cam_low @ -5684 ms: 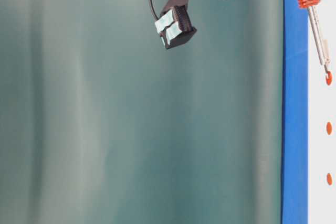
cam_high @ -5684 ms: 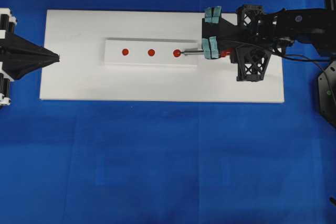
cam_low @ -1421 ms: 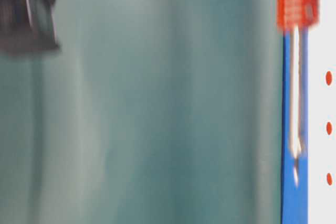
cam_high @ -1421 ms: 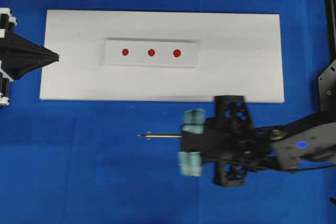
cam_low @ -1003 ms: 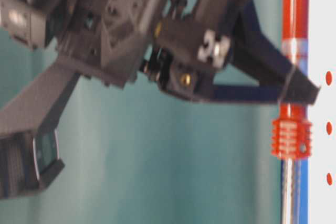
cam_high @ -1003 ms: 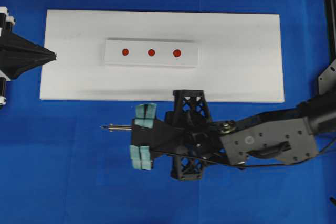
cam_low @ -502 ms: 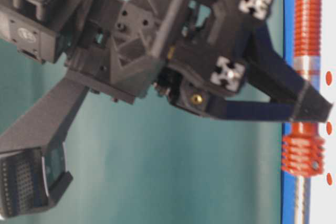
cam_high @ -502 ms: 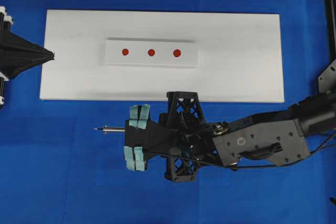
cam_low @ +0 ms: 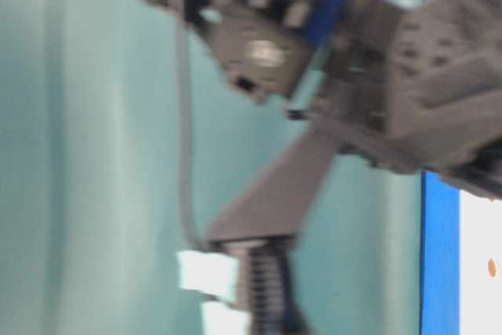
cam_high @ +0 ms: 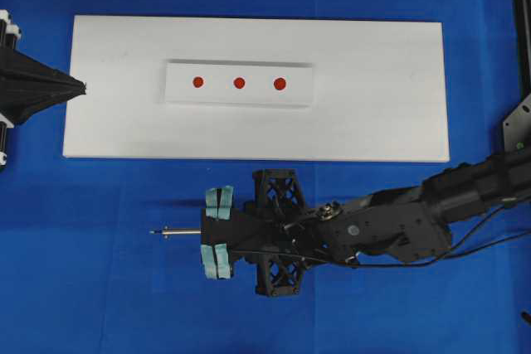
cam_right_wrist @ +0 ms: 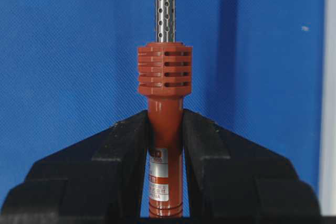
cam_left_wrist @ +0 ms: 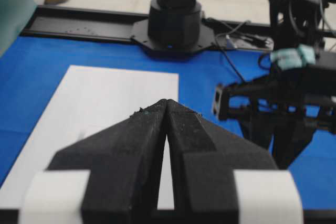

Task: Touch the tip of the soldering iron to the mark.
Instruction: 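Lower the iron onto the table and open the right gripper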

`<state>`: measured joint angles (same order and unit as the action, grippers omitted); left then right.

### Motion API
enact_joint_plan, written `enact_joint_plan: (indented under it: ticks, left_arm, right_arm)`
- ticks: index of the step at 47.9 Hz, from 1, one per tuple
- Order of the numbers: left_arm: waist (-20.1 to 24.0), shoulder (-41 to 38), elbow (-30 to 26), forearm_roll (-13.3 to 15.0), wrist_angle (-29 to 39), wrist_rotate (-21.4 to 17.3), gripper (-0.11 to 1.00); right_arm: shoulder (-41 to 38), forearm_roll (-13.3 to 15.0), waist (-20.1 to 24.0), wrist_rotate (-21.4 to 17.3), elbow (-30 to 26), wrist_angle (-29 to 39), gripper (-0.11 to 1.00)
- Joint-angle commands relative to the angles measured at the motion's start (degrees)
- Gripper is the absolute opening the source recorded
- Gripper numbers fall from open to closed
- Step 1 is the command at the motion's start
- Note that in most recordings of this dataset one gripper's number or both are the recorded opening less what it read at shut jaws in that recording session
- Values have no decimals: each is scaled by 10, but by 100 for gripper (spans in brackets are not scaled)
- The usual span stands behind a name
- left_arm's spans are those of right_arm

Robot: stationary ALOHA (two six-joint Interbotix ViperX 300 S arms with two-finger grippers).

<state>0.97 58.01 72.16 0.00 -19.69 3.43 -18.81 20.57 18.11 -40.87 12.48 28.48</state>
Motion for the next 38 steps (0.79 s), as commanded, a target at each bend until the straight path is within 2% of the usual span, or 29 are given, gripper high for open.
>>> enact_joint_plan:
  ticks: [1,17,38]
  left_arm:
    - [1,-3,-10,-1,-3,1,0]
    - [1,-4,-10,-1,-3,1,0]
    - [1,-3,-10,-1,-3,1,0]
  right_arm:
    - [2,-1,-5,-1,0,-26,6]
    - [-31,1,-15,0,9,-82,6]
    - [-37,1,-15,0,14,-95,6]
